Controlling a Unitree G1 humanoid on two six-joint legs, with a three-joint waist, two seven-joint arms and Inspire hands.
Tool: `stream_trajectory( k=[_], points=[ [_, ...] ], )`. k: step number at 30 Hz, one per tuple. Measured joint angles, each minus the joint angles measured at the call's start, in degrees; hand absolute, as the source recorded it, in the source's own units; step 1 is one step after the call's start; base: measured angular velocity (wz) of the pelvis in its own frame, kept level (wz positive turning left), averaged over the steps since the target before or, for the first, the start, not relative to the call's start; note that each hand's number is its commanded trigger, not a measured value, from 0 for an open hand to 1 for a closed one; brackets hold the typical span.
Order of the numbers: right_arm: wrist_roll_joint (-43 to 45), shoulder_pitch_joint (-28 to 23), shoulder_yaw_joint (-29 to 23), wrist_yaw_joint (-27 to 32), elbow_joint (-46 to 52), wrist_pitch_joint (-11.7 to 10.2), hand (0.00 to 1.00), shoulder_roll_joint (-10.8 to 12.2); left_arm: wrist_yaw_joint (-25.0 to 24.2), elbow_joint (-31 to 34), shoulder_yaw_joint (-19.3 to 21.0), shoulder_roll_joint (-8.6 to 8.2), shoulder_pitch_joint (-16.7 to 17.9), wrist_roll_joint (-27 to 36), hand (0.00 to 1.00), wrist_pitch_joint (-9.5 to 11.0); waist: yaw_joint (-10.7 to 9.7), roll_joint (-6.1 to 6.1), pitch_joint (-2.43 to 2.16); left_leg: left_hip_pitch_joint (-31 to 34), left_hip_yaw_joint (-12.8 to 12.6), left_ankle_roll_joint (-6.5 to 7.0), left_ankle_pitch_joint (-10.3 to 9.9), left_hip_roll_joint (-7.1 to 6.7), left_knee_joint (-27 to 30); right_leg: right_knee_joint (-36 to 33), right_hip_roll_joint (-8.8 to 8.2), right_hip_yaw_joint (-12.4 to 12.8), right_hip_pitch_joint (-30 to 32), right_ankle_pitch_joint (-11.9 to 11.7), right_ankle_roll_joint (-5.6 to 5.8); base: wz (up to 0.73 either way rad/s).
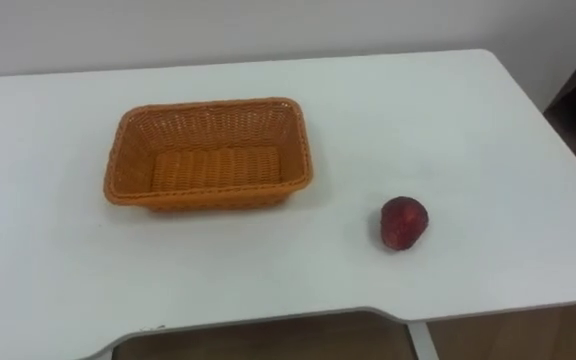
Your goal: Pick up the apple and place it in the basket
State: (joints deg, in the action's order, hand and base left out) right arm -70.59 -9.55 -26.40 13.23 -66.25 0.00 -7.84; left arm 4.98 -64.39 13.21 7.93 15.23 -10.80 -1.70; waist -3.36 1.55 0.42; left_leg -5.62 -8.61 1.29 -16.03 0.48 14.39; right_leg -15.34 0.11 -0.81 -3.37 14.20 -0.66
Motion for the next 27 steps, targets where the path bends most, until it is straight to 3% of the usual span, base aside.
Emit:
stream_trajectory(
  k=[6, 9, 13, 16, 17, 18, 21, 24, 27],
  points=[
    [-0.2, 0.4, -4.5, 9.2, 9.9, -5.4, 0.00, -0.8, 1.7, 1.7, 0.5, 2.08, 1.0, 0.0, 0.00, 2.7, -1.3, 0.51, -0.14, 0.1, -0.2, 0.02, 0.0, -0.08, 0.0, 0.1, 0.03, 0.6, 0.3, 0.0, 0.07, -0.03],
    [0.9, 0.4, -6.7, 14.9, 13.4, -8.1, 0.00, -1.3, 2.3, 1.8, 2.3, 2.24, 1.2, 0.0, 0.00, 3.5, -1.3, 0.85, -0.32, 0.0, -0.2, 0.07, 0.0, -0.13, -0.2, 0.3, 0.01, 0.5, 0.1, 0.0, 0.14, 0.00],
    [5.8, 0.8, -9.1, 24.4, 22.3, -8.8, 0.00, -1.4, 2.4, 1.7, 2.3, 2.04, 1.8, -0.6, 0.00, 3.5, -1.1, 0.71, -0.26, 0.1, -0.6, 0.18, 0.1, -0.22, -0.8, -0.4, 0.02, 0.8, 0.6, 0.0, 0.18, -0.06],
    [17.1, 1.0, -8.2, 32.2, 35.8, -9.3, 0.00, -1.4, 2.6, 1.7, 2.1, 2.04, 1.1, -1.5, 0.00, 3.5, -1.1, 0.50, -0.32, 1.4, -0.6, 0.20, 0.2, -0.24, -0.7, -0.4, 0.02, 0.8, 1.7, 0.0, 0.21, -0.01],
    [24.2, 1.2, -7.7, 35.2, 41.8, -9.9, 0.00, -1.4, 3.1, 1.7, 2.0, 1.94, 0.9, -2.0, 0.00, 3.6, -1.1, 0.24, -0.57, 1.9, -0.6, 0.23, 0.2, -0.26, -0.7, -0.4, 0.00, 0.8, 2.3, -0.1, 0.26, 0.00],
    [29.3, 1.7, -6.8, 37.5, 47.1, -11.1, 0.00, -1.8, 3.4, 1.8, 1.6, 1.97, 0.9, -2.0, 0.00, 3.6, -1.1, 0.09, -0.55, 2.0, -0.5, 0.26, 0.3, -0.28, -0.7, -0.3, -0.01, 0.7, 2.3, -0.1, 0.28, 0.03],
    [41.6, 2.1, -4.0, 41.8, 54.0, -12.9, 0.00, -3.7, 3.5, 1.9, 0.6, 2.11, 0.9, -2.6, 0.00, 3.9, -0.2, 0.00, -0.43, 2.0, -0.4, 0.19, 0.4, -0.23, -0.8, -0.2, 0.03, 0.5, 2.4, -0.2, 0.27, 0.03],
    [52.6, 2.2, -1.6, 44.8, 58.9, -13.1, 0.00, -4.2, 3.3, 2.2, -1.2, 2.10, 0.6, -3.5, 0.00, 3.8, 1.1, -0.05, -0.46, 2.2, -0.5, 0.14, 0.4, -0.20, -1.0, -0.2, 0.09, 0.6, 2.9, -0.2, 0.24, -0.01],
    [60.3, 2.4, 1.1, 43.9, 60.5, -12.9, 0.00, -4.3, 3.2, 2.7, -2.3, 2.10, 0.7, -3.6, 0.00, 3.6, 2.0, -0.01, -0.50, 2.3, -0.4, 0.13, 0.5, -0.16, -1.1, 0.4, 0.14, 0.6, 2.9, -0.4, 0.17, 0.00]
  ],
)
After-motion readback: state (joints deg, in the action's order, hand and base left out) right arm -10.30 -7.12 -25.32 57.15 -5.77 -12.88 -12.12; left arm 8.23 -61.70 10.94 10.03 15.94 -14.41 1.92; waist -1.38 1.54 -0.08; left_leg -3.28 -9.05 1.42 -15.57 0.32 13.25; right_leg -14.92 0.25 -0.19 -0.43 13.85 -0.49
